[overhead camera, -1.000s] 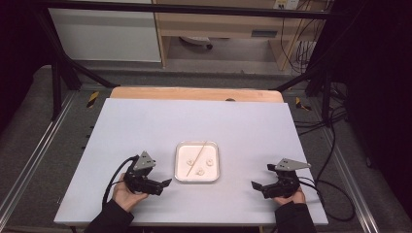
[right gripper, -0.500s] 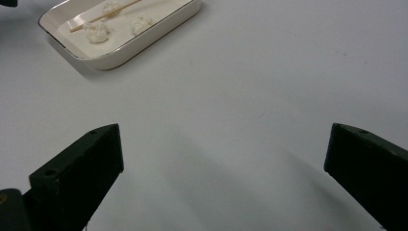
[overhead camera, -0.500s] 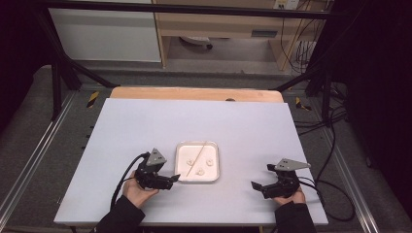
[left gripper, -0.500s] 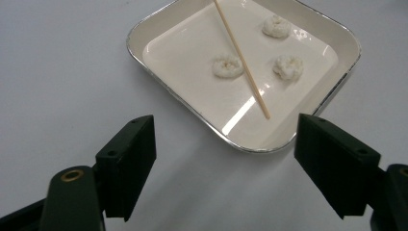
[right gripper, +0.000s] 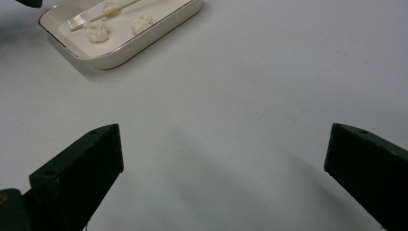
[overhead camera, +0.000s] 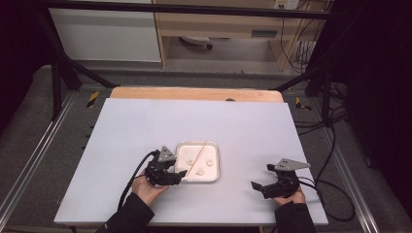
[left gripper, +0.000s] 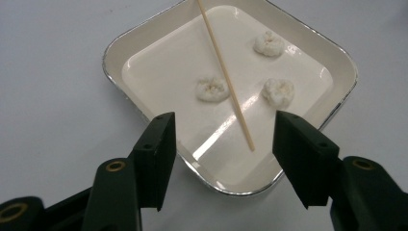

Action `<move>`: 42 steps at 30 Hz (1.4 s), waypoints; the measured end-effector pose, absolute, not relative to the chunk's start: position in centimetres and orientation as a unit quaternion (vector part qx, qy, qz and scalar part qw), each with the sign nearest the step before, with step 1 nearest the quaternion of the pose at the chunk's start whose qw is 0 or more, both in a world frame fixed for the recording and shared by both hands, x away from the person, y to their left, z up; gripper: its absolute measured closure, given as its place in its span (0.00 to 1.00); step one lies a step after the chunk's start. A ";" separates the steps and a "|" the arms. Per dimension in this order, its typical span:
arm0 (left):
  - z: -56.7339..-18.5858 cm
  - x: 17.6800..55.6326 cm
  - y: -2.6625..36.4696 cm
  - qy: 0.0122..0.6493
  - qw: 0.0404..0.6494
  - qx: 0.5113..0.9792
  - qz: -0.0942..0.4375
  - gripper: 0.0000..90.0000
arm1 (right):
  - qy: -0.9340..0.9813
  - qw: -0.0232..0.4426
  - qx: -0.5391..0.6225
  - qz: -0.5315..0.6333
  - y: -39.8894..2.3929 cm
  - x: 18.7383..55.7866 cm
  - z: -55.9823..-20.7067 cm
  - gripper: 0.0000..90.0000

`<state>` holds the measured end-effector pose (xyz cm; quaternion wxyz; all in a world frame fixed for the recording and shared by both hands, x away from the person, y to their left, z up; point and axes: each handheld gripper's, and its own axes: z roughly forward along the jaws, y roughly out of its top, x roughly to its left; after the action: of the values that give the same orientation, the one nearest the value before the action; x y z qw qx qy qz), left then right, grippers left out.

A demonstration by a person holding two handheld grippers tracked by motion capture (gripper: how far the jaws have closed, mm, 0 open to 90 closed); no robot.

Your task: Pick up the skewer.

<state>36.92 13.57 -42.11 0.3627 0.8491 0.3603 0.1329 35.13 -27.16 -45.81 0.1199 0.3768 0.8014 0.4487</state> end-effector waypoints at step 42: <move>-44.4 38.2 8.4 0.379 0.330 0.848 0.166 0.95 | 0.803 0.119 0.373 0.449 -27.1 35.2 -45.9 0.01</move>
<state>38.21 8.42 -44.36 0.3299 0.8483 0.3793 0.1661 35.20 -27.11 -45.90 0.1188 0.3730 0.8034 0.4486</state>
